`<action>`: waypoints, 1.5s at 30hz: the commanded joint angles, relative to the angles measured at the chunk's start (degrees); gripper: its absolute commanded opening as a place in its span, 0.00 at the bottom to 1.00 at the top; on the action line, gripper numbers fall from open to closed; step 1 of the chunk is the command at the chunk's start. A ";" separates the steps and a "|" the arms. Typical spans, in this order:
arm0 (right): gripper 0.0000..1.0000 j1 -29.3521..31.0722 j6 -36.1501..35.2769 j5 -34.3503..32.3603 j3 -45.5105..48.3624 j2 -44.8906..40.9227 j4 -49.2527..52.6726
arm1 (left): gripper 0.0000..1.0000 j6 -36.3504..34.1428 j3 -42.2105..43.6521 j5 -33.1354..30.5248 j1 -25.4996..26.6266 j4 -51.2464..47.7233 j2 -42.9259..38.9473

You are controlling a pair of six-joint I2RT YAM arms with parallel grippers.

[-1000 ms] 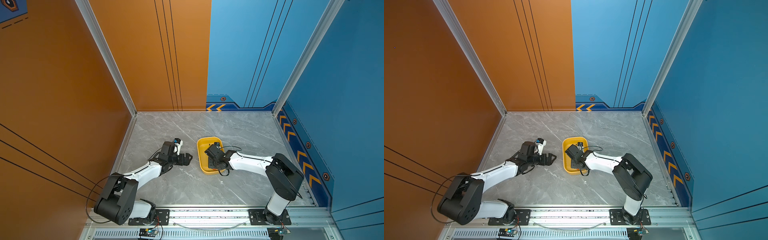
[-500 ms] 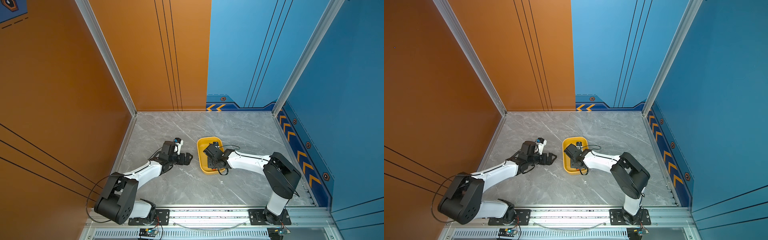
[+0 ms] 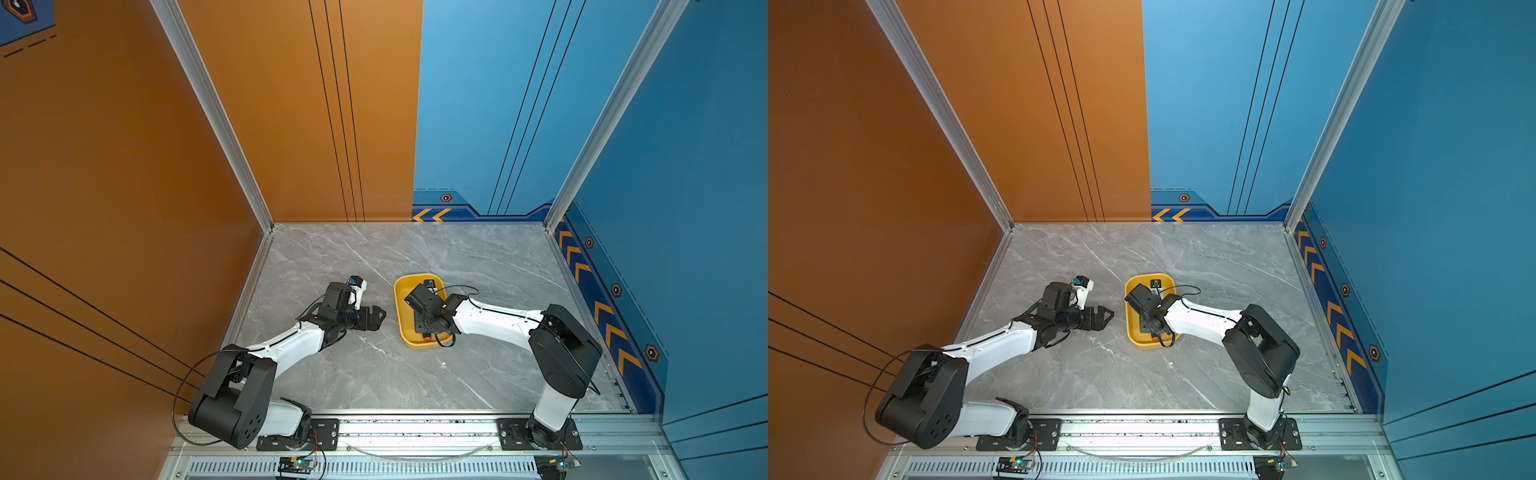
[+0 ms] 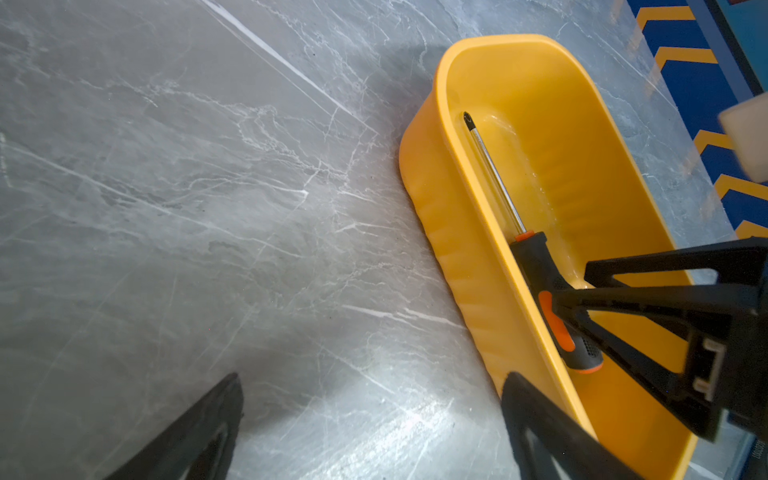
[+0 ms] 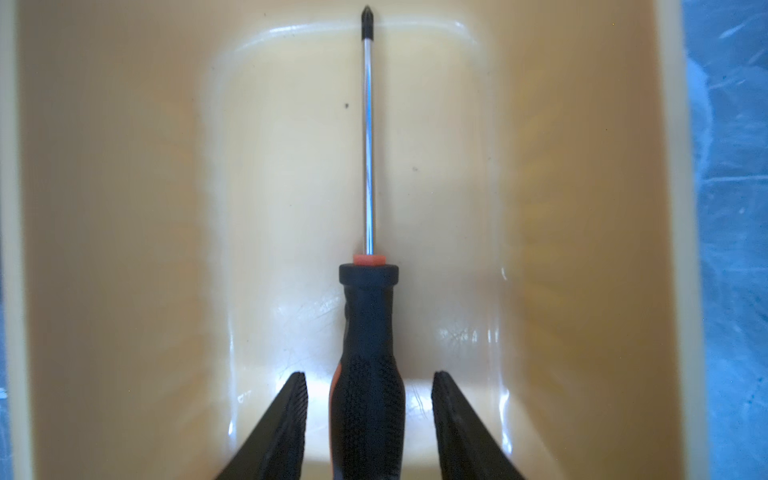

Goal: Put the screwdriver in the bin

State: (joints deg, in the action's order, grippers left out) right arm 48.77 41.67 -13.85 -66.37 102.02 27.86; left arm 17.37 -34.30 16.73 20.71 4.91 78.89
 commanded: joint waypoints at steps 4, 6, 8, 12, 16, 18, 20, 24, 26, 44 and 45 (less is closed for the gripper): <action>0.52 -0.14 -3.80 -1.27 -1.66 -3.24 5.19 | 0.98 -1.55 -1.36 -0.36 0.56 -1.37 0.38; 0.53 -1.06 -5.25 1.77 -1.66 -4.83 5.14 | 0.98 -1.63 -1.38 -0.29 0.57 -1.58 0.23; 0.53 -2.01 -7.04 3.57 -1.49 -6.78 5.49 | 0.98 -1.63 -1.38 -0.41 0.64 -1.94 0.04; 0.54 -3.24 -13.22 5.37 -0.09 -12.19 5.45 | 0.98 -1.81 -1.38 -0.73 0.65 -2.28 -0.54; 0.55 -6.32 -19.12 9.08 2.59 -17.79 4.98 | 0.98 -1.81 -1.29 -0.79 0.62 -2.36 -0.93; 0.55 -9.10 -21.41 12.37 4.60 -20.50 4.22 | 0.98 -1.81 -1.21 -0.79 0.73 -2.39 -1.10; 0.56 -12.98 -23.69 15.72 7.27 -23.42 3.00 | 0.98 -1.81 -1.20 -0.82 0.68 -2.36 -1.27; 0.56 -20.11 -26.47 22.15 12.81 -27.89 -0.66 | 0.98 -1.81 -1.30 -0.83 0.77 -2.45 -1.46; 0.56 -23.73 -27.91 24.59 15.39 -29.77 -2.43 | 0.98 -1.79 -1.39 -0.87 0.82 -2.56 -1.47; 0.58 -38.96 -35.46 16.51 28.23 -39.65 -14.95 | 0.98 -6.07 -2.36 -10.88 0.83 -5.48 -5.66; 0.58 -39.40 -35.56 15.89 28.87 -39.98 -16.08 | 0.98 -6.72 -2.09 -11.99 0.71 -5.26 -6.55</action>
State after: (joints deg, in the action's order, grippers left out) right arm 10.35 7.38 5.80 -39.31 63.51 15.92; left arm 13.30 -35.35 10.02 21.08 0.91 74.91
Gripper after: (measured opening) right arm 0.578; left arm 0.978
